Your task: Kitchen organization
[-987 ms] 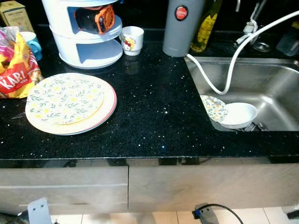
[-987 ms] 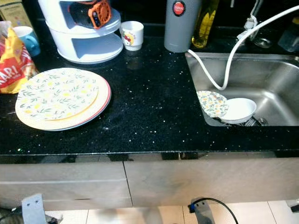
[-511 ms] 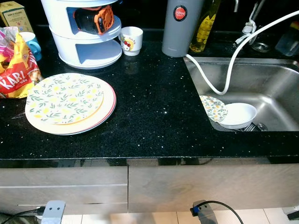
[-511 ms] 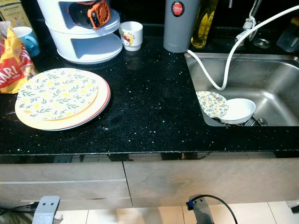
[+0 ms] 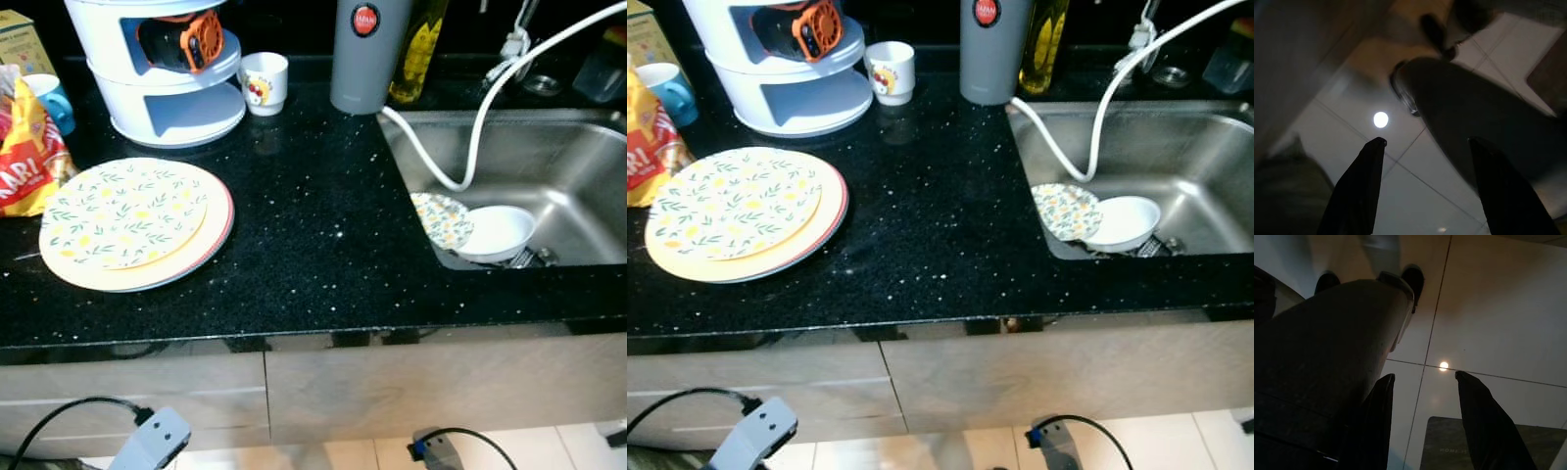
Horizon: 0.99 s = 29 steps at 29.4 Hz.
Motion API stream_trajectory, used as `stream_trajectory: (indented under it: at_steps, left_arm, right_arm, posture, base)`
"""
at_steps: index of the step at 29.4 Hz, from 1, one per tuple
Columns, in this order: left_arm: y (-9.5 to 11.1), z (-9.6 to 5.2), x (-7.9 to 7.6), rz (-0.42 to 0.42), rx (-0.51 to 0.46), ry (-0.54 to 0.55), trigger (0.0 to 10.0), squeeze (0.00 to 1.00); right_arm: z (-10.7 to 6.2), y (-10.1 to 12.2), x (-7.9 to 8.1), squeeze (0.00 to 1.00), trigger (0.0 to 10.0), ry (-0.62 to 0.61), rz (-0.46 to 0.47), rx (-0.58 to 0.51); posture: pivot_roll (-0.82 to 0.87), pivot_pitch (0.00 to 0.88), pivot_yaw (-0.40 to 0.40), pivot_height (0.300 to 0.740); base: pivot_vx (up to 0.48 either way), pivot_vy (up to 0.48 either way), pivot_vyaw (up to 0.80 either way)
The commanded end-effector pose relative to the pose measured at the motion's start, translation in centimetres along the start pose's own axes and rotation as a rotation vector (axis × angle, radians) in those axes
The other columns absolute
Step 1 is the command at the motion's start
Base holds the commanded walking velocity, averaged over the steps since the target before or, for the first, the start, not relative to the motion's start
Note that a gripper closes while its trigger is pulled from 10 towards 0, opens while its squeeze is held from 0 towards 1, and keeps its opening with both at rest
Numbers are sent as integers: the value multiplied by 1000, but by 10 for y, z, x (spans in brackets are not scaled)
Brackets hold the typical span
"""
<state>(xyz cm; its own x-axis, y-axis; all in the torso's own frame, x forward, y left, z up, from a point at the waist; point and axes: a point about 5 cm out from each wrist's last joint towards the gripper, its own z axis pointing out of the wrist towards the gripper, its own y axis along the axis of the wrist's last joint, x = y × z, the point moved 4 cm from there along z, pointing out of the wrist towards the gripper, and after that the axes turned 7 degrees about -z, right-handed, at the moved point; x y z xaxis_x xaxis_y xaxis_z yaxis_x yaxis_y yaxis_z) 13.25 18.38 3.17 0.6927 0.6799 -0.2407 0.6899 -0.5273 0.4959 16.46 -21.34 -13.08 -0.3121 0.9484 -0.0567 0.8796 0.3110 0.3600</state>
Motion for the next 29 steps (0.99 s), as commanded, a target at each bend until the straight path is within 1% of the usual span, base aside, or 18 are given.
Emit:
stream_trajectory:
  at_steps: [1,3,6,8,9,10,11,14,17,19,20,21,22,23,24,26,27,29]
  left_arm:
    - [10,-9,-18,89,-30,-122,10000,0]
    - [20,-15,-25,138,-79,-172,10000,0]
    - [23,-17,-27,149,-92,-188,10000,0]
    - [36,-26,-33,192,-176,-253,10000,0]
    - [36,-26,-33,192,-176,-253,10000,0]
    - [48,-38,-41,225,-269,-335,10000,0]
    - [48,-38,-41,225,-269,-335,10000,0]
    - [56,-50,-51,237,-357,-425,10000,0]
    - [59,-53,-53,236,-391,-447,10000,0]
    - [70,-63,-57,218,-506,-498,10000,0]
    - [78,-69,-56,203,-579,-509,10000,0]
    - [82,-74,-56,194,-627,-515,10000,0]
    - [91,-79,-49,173,-696,-489,10000,0]
    - [96,-83,-44,159,-742,-473,10000,0]
    - [96,-83,-44,159,-742,-473,10000,0]
    - [120,-97,-26,136,-897,-383,10000,0]
    - [120,-97,-26,136,-897,-383,10000,0]
    - [154,-121,-3,118,-1092,-251,10000,0]
  right_arm:
    - [0,-5,1,0,10000,3,16,15]
    - [0,-4,1,0,10000,3,17,13]
    - [0,-4,0,0,10000,3,17,12]
    - [0,-4,1,0,10000,4,17,12]
    - [0,-4,1,0,10000,4,17,12]
    - [0,-4,0,0,10000,4,20,13]
    - [0,-4,0,0,10000,4,20,13]
    - [-1,-6,-1,0,10000,2,25,15]
    - [-1,-6,-1,0,10000,1,26,15]
    - [-1,-7,-1,0,10000,0,29,16]
    - [-1,-7,-1,0,10000,0,31,16]
    - [-1,-7,-1,0,10000,0,32,16]
    - [-1,-7,-1,0,10000,1,32,16]
    - [-1,-7,-1,0,10000,1,33,16]
    - [-1,-7,-1,0,10000,1,33,16]
    - [-1,-7,0,0,10000,2,35,15]
    - [-1,-7,0,0,10000,2,35,15]
    - [0,-7,1,0,10000,4,39,14]
  posture:
    - [163,75,-33,740]
    - [162,76,-34,740]
    - [162,76,-34,740]
    - [161,76,-35,740]
    - [161,76,-35,740]
    - [154,75,-35,740]
    - [154,75,-35,740]
    - [151,76,-34,740]
    - [151,76,-34,740]
    - [149,76,-35,740]
    - [150,76,-35,740]
    - [150,76,-35,740]
    - [149,76,-34,740]
    - [150,77,-34,740]
    - [150,77,-34,740]
    - [148,77,-35,740]
    - [148,77,-35,740]
    - [149,80,-37,740]
  base:
    - [0,0,0]
    - [0,0,0]
    - [0,0,0]
    - [0,0,0]
    - [0,0,0]
    - [0,0,0]
    - [0,0,0]
    - [0,0,0]
    - [0,0,0]
    - [0,0,0]
    - [0,0,0]
    - [0,0,0]
    - [0,0,0]
    - [0,0,0]
    - [0,0,0]
    - [0,0,0]
    - [0,0,0]
    - [0,0,0]
